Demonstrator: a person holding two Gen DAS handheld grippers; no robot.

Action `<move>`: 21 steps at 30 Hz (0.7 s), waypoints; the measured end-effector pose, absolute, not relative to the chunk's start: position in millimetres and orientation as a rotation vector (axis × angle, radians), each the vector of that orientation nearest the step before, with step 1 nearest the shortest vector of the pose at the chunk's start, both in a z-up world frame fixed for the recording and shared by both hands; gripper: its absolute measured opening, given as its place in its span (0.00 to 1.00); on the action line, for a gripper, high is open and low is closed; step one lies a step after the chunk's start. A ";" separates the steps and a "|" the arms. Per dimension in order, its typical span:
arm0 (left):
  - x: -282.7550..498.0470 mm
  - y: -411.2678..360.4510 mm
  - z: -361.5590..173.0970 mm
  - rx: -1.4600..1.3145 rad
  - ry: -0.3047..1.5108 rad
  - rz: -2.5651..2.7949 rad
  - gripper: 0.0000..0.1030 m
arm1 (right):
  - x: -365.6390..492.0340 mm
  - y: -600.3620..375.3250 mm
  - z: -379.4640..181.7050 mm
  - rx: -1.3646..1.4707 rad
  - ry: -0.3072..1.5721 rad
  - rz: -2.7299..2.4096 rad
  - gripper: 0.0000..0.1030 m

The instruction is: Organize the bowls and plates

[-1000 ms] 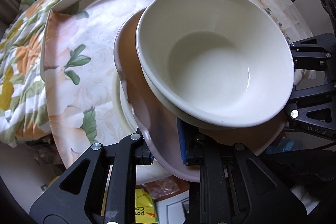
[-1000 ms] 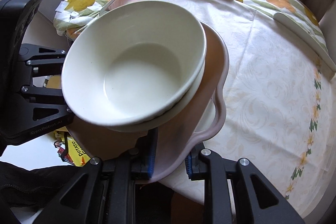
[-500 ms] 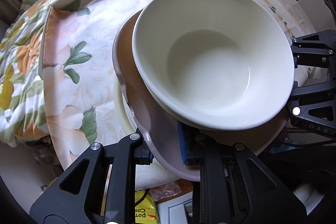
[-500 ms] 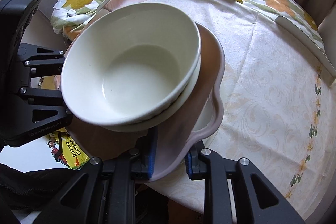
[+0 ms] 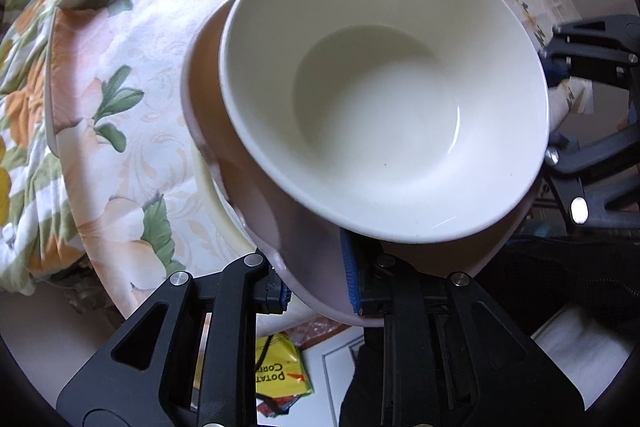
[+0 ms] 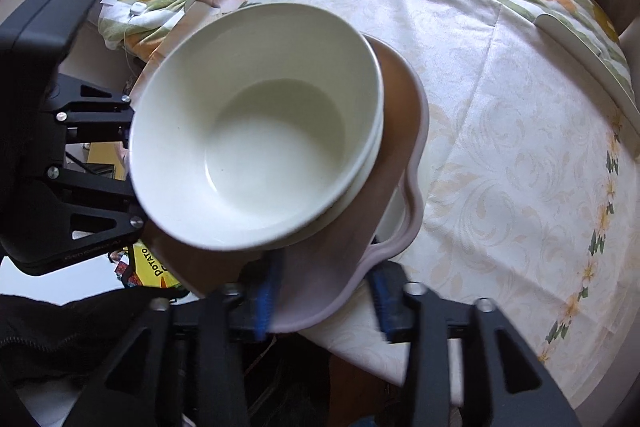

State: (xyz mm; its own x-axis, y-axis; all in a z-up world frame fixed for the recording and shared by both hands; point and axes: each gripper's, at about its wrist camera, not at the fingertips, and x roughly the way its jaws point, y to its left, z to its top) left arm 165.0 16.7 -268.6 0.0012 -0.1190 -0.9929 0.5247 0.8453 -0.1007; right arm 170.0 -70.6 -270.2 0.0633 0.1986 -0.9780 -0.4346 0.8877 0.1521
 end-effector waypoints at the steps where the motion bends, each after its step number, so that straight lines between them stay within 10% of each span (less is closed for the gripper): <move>1: 164.8 15.6 -268.1 0.346 1.495 -0.523 0.20 | 169.1 -69.9 -267.5 -0.204 1.430 0.490 0.48; 12: 164.8 4.4 -265.4 0.352 1.550 -0.522 0.25 | 168.8 -81.0 -265.2 -0.136 1.458 0.479 0.48; 16: 163.0 5.3 -253.5 0.369 1.522 -0.528 0.63 | 166.0 -83.7 -263.7 -0.109 1.457 0.484 0.48; 21: 162.3 9.7 -248.7 0.347 1.512 -0.515 0.65 | 165.8 -83.1 -263.1 -0.086 1.453 0.476 0.48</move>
